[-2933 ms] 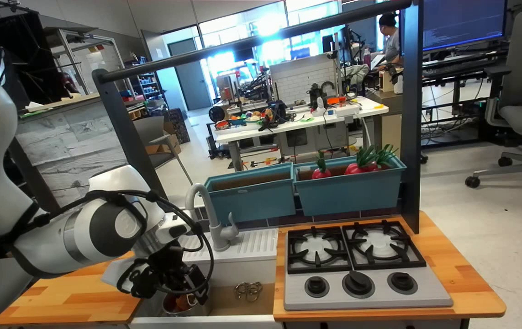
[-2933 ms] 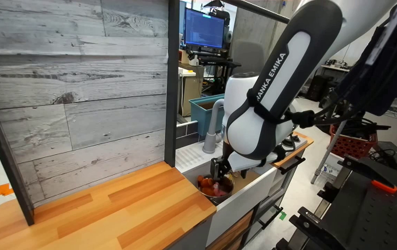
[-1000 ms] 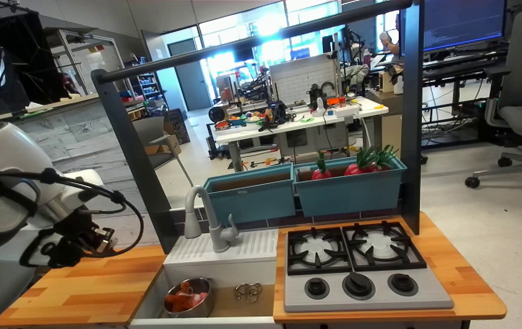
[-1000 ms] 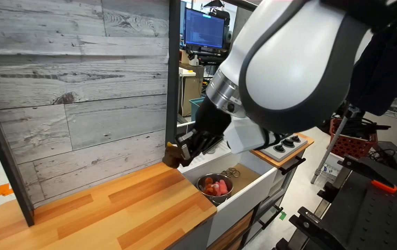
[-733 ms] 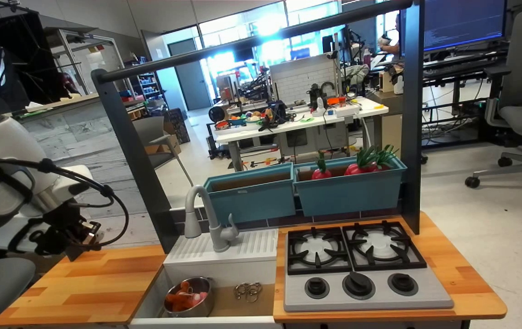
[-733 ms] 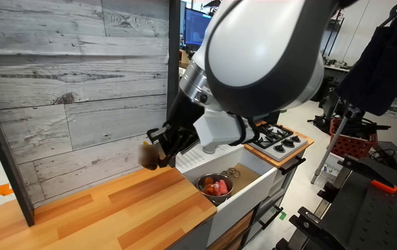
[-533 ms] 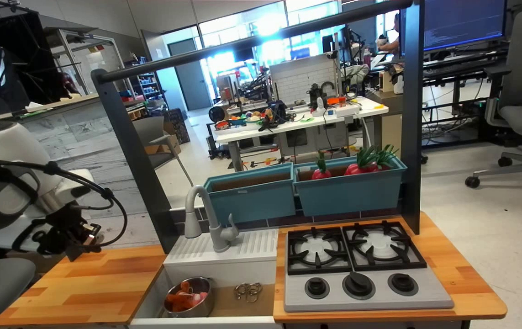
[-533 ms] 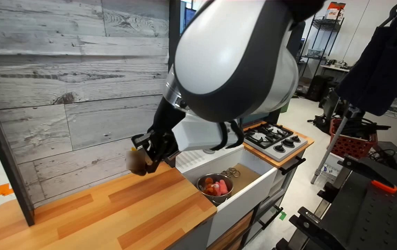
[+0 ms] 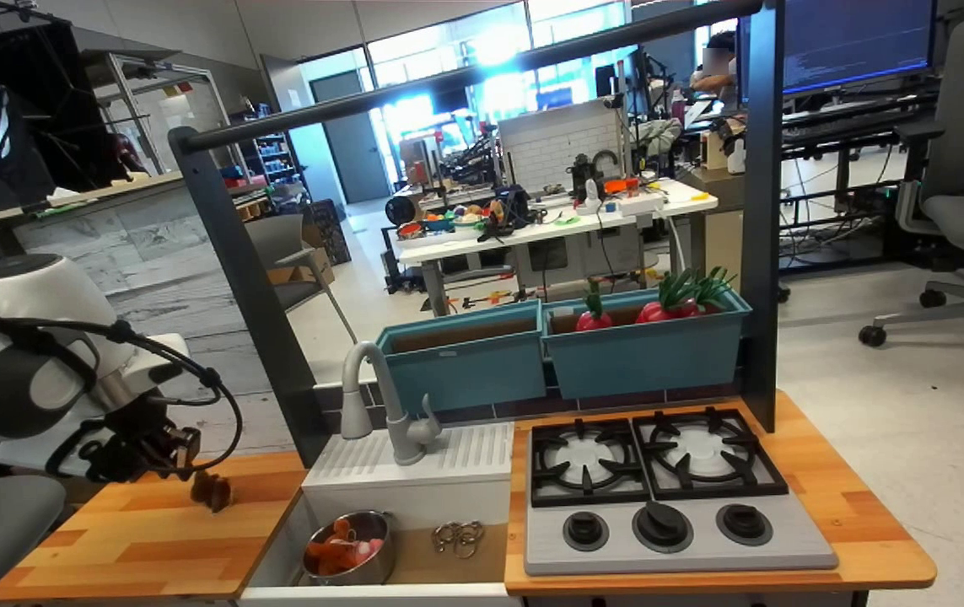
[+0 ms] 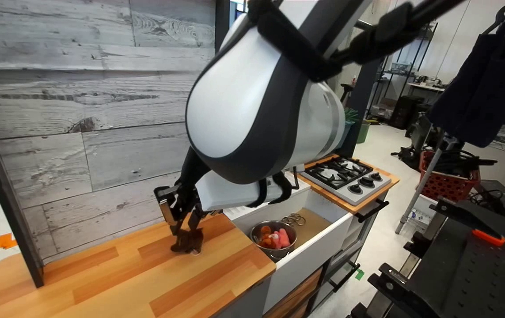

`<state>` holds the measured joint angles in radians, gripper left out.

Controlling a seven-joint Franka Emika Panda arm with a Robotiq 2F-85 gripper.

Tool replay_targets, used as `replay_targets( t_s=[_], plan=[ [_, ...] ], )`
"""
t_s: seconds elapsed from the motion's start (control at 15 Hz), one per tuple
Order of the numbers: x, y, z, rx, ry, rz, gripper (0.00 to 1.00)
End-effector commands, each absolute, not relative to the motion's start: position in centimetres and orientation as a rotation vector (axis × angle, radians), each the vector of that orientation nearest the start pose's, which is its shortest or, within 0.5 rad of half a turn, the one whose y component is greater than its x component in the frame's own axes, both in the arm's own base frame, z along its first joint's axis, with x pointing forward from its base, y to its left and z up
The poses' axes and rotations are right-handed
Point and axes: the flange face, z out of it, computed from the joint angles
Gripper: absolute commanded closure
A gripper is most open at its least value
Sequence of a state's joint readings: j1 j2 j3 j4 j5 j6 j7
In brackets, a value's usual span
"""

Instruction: Remove the plush toys from the pot

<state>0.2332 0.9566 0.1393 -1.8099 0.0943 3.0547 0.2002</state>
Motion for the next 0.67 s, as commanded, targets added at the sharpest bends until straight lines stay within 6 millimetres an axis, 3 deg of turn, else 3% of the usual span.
replay_targets(
  t_s=[0.0,0.33,0.47,0.53,0.6],
  plan=[
    [60.6,22.0,6.2,-2.919,0.029,-0.348,0.37],
    [60.1,20.4,9.7,-2.904,0.044,-0.384,0.02],
    [59.7,19.0,11.3,-2.914,0.064,-0.380,0.00],
    [60.8,20.3,9.1,-2.906,0.045,-0.413,0.02],
    [60.7,19.7,9.8,-2.908,0.054,-0.417,0.00]
  ],
)
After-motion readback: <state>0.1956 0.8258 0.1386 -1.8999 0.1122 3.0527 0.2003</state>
